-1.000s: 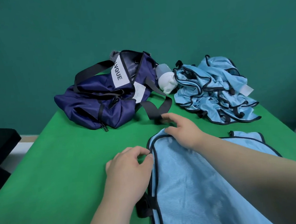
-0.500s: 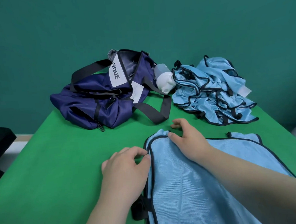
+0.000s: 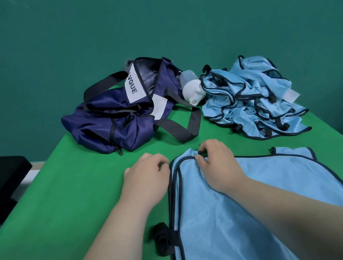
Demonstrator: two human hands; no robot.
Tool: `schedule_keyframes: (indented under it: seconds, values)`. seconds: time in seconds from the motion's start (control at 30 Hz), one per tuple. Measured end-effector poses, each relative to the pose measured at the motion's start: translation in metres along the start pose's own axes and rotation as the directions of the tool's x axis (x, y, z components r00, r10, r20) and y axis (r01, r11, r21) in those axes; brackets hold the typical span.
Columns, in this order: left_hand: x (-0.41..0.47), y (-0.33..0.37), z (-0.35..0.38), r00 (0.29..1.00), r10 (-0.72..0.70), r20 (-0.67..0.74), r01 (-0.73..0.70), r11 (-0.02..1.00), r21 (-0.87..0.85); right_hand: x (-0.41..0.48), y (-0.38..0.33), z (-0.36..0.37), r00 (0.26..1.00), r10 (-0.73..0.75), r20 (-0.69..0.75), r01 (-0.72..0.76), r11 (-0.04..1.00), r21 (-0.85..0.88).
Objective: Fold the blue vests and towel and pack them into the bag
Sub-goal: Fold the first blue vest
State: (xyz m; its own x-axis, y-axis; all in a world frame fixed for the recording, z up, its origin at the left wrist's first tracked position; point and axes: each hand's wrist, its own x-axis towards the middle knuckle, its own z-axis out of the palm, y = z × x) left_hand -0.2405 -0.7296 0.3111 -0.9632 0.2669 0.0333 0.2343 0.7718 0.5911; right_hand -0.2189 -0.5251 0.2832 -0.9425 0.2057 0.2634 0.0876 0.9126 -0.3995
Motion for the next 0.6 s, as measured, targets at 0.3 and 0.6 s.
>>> schedule_keyframes:
  seconds: [0.3, 0.6]
  values:
    - [0.067, 0.015, 0.024, 0.962, 0.230, 0.149, -0.254, 0.952, 0.169, -0.001, 0.005, 0.006, 0.999, -0.016, -0.038, 0.016, 1.000, 0.002]
    - [0.064, 0.010, 0.019, 0.966, 0.244, 0.087, -0.248, 0.968, 0.041, -0.001, 0.002, 0.004, 0.999, 0.004, -0.039, -0.003, 1.000, 0.013]
